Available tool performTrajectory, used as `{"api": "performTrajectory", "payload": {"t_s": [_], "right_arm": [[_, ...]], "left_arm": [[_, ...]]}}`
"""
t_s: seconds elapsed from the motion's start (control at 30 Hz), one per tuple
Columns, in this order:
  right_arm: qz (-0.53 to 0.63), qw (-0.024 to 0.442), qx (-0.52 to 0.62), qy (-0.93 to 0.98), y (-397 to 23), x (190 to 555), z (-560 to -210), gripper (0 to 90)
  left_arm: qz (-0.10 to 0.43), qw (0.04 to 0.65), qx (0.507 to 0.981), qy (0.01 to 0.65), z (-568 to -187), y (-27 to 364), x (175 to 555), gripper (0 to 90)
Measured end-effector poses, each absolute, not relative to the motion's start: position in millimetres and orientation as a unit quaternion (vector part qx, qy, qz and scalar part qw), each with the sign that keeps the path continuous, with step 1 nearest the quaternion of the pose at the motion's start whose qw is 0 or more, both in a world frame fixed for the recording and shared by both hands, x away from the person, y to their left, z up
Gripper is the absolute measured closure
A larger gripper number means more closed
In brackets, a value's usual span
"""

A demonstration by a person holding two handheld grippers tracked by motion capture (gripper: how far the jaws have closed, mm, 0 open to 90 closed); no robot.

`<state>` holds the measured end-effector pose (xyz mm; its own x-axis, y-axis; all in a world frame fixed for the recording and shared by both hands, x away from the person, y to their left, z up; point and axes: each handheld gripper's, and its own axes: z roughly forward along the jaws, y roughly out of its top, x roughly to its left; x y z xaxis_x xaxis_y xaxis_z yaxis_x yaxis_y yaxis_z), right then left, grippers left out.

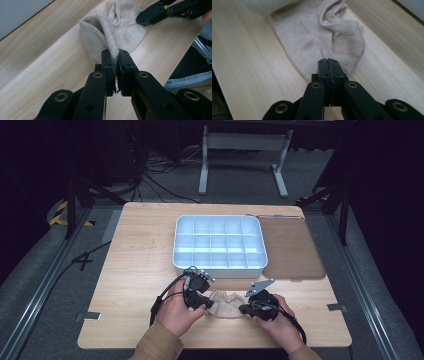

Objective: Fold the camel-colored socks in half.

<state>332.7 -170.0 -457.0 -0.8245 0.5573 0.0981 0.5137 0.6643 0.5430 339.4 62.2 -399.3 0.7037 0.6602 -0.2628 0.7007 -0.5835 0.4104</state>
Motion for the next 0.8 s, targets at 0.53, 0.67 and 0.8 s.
{"api": "performTrajectory", "payload": {"t_s": [0.53, 0.67, 0.8], "right_arm": [[0.298, 0.033, 0.296, 0.907, -174, 333, -459, 89.9], [0.304, 0.027, 0.302, 0.903, -175, 334, -459, 89.9], [0.305, 0.026, 0.304, 0.902, -176, 333, -460, 89.8]], "left_arm": [[-0.051, 0.255, 0.894, 0.364, -410, 24, 351, 85.0], [-0.052, 0.251, 0.895, 0.366, -415, 20, 353, 84.9], [-0.054, 0.254, 0.894, 0.364, -420, 17, 356, 84.8]]}}
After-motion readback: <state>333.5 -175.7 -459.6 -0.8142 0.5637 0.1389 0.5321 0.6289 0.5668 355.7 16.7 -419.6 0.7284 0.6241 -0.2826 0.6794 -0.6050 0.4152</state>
